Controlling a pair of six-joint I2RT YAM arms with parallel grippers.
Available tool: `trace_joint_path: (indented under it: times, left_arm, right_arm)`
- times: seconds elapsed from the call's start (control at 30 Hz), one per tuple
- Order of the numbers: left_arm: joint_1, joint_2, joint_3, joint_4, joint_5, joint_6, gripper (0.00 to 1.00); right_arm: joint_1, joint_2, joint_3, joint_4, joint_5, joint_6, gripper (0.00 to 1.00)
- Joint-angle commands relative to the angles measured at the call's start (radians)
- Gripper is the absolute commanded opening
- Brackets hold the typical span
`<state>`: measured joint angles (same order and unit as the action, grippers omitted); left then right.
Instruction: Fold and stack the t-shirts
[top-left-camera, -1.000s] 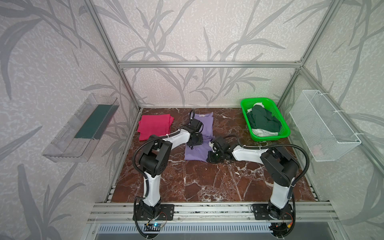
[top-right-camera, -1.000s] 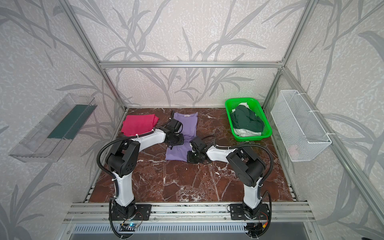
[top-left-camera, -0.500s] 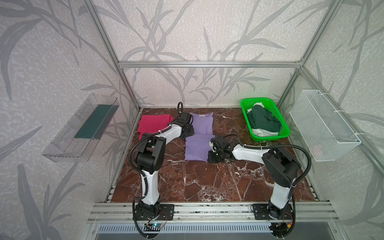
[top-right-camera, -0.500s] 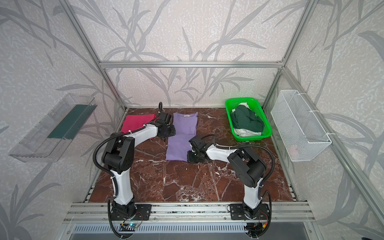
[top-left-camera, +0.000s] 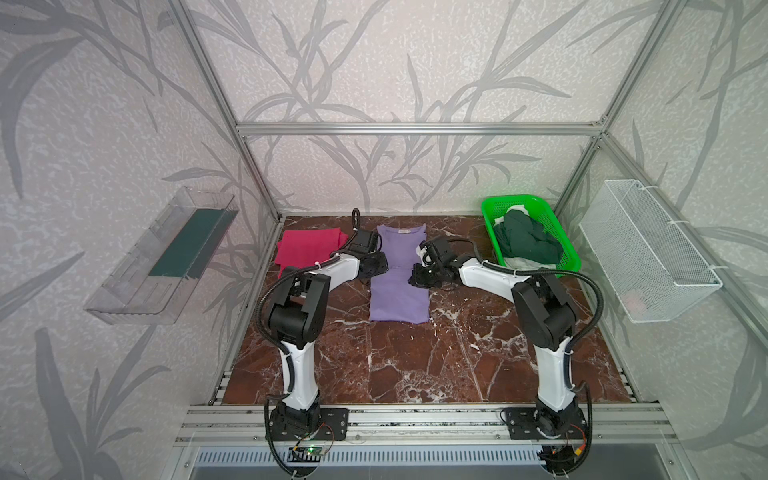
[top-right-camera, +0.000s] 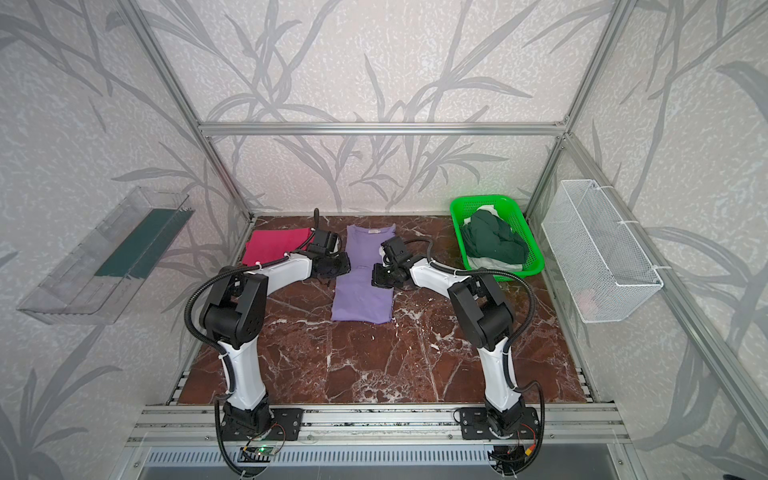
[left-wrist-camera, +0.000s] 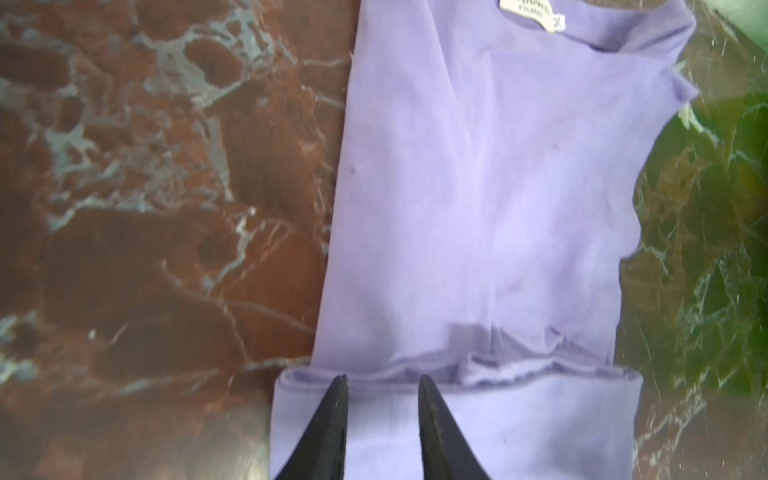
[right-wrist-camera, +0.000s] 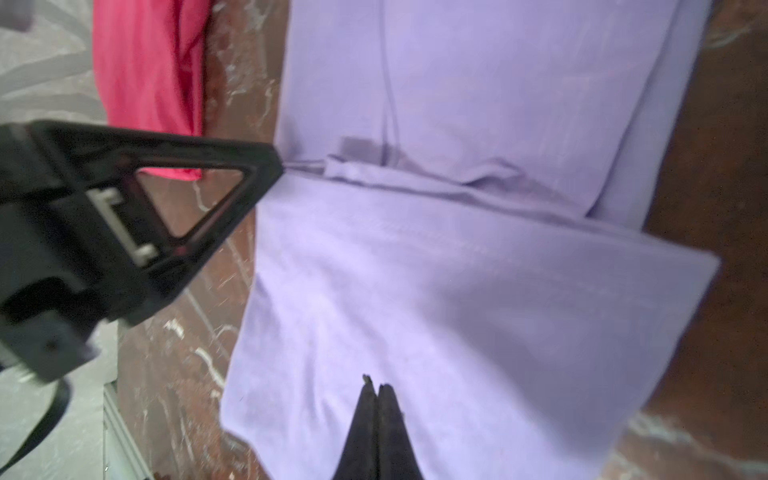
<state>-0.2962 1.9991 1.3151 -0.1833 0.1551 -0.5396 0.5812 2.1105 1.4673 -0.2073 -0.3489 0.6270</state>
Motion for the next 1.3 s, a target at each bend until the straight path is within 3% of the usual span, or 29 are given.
trace_joint_path:
  times: [0.0, 0.23, 0.5, 0.63, 0.77, 0.87, 1.03, 1.27]
  left_arm:
    - [0.010, 0.038, 0.029, -0.003, 0.009, -0.018, 0.30]
    - [0.026, 0.029, 0.008, -0.002, -0.010, -0.016, 0.29]
    - [0.011, -0.230, -0.169, 0.002, -0.017, 0.000, 0.29]
    - [-0.044, -0.363, -0.313, 0.003, 0.075, -0.054, 0.28]
    - [-0.155, -0.456, -0.393, 0.020, 0.120, -0.108, 0.27]
    - [-0.232, -0.444, -0.399, 0.027, 0.114, -0.149, 0.26]
    - [-0.266, -0.384, -0.412, 0.085, 0.103, -0.190, 0.25]
    - [-0.265, -0.326, -0.412, 0.068, 0.113, -0.167, 0.25]
  right_arm:
    - [-0.034, 0.077, 0.041, 0.017, -0.033, 0.002, 0.00]
    - [-0.083, 0.121, 0.040, 0.042, -0.059, -0.004, 0.00]
    - [-0.078, -0.118, -0.137, 0.042, 0.009, -0.045, 0.01]
    - [-0.052, -0.247, -0.262, 0.040, -0.007, -0.018, 0.01]
    - [0.011, -0.331, -0.372, 0.073, -0.022, 0.032, 0.01]
    - [0.048, -0.330, -0.412, 0.118, -0.047, 0.081, 0.01]
    - [0.068, -0.275, -0.435, 0.170, -0.059, 0.124, 0.01]
    - [0.041, -0.264, -0.451, 0.021, 0.044, 0.111, 0.00]
